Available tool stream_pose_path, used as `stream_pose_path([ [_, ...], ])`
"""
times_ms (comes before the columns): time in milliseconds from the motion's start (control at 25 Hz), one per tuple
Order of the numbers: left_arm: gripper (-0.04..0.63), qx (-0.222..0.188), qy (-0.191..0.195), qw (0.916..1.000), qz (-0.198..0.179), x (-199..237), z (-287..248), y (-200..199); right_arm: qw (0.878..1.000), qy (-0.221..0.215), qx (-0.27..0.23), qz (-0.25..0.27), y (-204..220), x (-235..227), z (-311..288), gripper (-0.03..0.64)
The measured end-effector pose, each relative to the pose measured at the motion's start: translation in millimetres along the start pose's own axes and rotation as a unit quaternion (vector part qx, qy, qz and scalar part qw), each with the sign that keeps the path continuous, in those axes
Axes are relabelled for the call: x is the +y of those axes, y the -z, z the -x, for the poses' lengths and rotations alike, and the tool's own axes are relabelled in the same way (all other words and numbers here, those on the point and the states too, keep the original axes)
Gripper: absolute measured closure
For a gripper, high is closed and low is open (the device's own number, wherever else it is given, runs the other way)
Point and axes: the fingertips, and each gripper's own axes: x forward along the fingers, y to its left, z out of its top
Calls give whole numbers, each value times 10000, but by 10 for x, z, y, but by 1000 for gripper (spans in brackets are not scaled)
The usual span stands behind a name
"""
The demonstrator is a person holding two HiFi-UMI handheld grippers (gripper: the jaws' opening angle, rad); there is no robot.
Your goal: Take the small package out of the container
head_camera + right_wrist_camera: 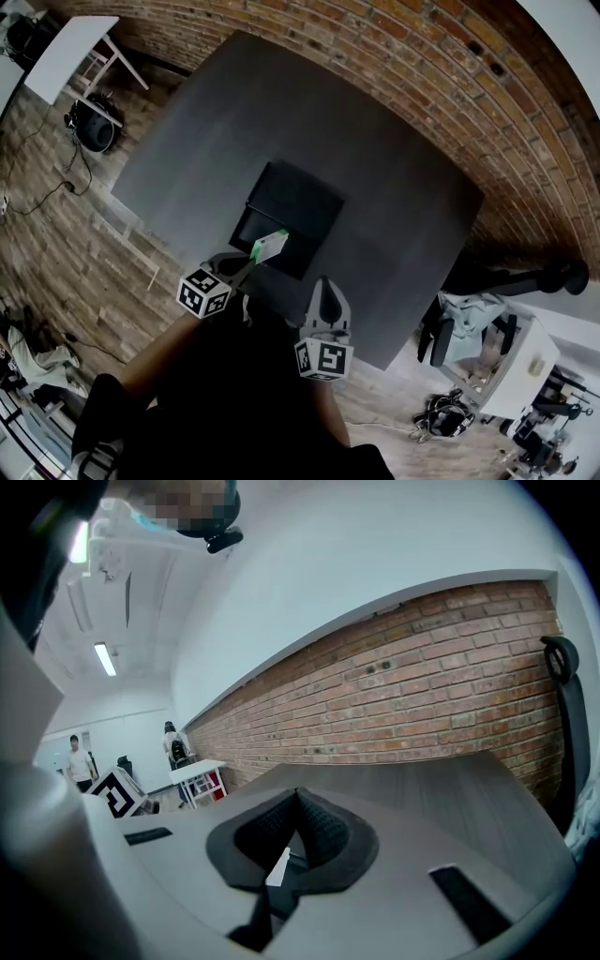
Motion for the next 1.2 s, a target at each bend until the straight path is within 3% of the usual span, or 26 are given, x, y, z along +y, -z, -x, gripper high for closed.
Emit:
stream_pose_path([
  [320, 561, -430, -56, 9990, -120, 8, 296, -240, 9999, -107, 29, 74, 9, 260, 6, 594],
  [720, 561, -915, 219, 9944, -486, 74, 615, -598, 9995, 249, -2, 204, -66, 499, -22, 594],
  [1200, 561, -1493, 479, 9791, -1292, 59, 1196, -997, 9976, 631, -176, 207, -210, 918, -12, 594],
])
